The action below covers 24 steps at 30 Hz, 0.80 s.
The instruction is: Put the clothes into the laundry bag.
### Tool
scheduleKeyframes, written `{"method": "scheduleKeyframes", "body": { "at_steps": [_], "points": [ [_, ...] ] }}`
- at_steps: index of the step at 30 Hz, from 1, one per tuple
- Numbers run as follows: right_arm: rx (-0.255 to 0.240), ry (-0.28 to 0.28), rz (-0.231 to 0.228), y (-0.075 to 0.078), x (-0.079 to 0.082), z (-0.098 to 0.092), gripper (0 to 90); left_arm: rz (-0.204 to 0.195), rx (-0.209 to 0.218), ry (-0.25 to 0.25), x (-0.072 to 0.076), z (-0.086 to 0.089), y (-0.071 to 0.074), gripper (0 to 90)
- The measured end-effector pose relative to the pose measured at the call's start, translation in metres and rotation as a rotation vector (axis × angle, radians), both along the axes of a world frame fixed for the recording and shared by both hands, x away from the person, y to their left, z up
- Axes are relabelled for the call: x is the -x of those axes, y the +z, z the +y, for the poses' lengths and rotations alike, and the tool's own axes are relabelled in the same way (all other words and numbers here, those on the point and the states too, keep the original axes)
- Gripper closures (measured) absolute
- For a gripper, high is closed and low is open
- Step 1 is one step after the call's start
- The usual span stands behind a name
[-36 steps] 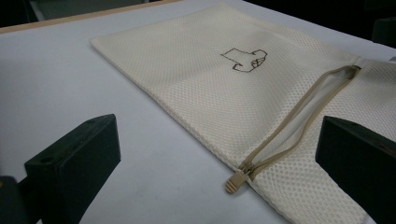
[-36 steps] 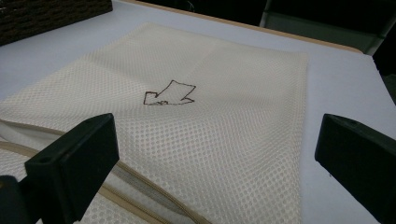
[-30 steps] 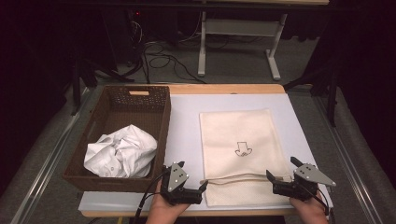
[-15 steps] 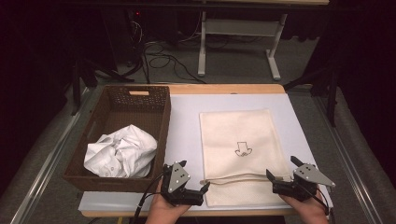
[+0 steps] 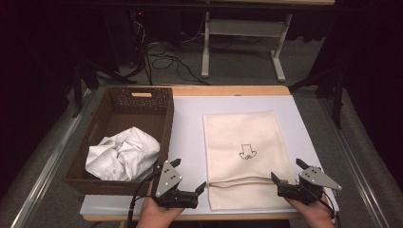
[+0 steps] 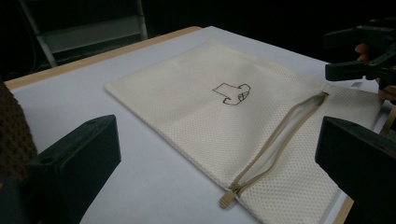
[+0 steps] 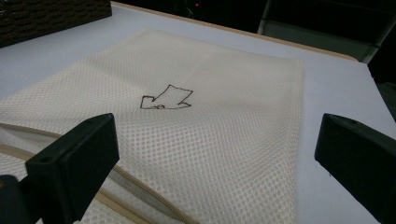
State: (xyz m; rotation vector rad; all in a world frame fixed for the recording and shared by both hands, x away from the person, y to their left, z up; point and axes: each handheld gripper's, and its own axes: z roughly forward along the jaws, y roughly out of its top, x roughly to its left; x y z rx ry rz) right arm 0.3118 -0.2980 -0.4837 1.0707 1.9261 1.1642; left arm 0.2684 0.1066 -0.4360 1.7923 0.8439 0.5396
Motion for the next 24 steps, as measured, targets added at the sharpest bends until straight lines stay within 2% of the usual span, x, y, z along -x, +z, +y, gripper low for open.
{"method": "scheduleKeyframes", "body": {
  "at_steps": [2,6,10,17,18,19,20,21,23,24],
  "points": [
    [-0.001,0.001,-0.001,0.000,0.000,0.000,0.1,-0.010,-0.001,0.020,0.001,0.009,0.005,0.7],
    [0.004,0.001,-0.001,0.000,-0.001,0.000,0.2,0.002,0.015,0.040,0.001,0.018,0.008,2.7],
    [-0.002,0.002,-0.001,0.000,-0.001,0.000,0.2,0.005,0.029,0.070,0.000,0.036,0.016,3.1],
    [-0.004,0.004,-0.004,0.000,-0.001,-0.001,0.2,0.007,0.050,0.134,-0.002,0.064,0.022,3.2],
    [-0.004,0.004,-0.004,0.000,-0.001,-0.001,0.2,0.007,0.050,0.134,-0.002,0.064,0.022,3.2],
    [-0.004,0.005,-0.005,0.000,-0.001,-0.001,0.2,0.006,0.054,0.160,-0.002,0.073,0.023,3.2],
    [-0.004,0.005,-0.005,0.000,-0.001,-0.001,0.2,0.006,0.054,0.160,-0.002,0.073,0.023,3.2],
    [-0.005,0.000,0.000,0.000,-0.001,-0.001,0.2,0.006,0.062,0.187,-0.003,0.083,0.023,3.2],
    [-0.007,-0.001,0.001,0.000,-0.001,-0.001,0.2,0.007,0.070,0.201,-0.003,0.089,0.024,3.2],
    [-0.007,0.002,0.000,0.000,-0.001,-0.002,0.2,0.004,0.076,0.222,-0.003,0.097,0.025,3.3]
  ]
}}
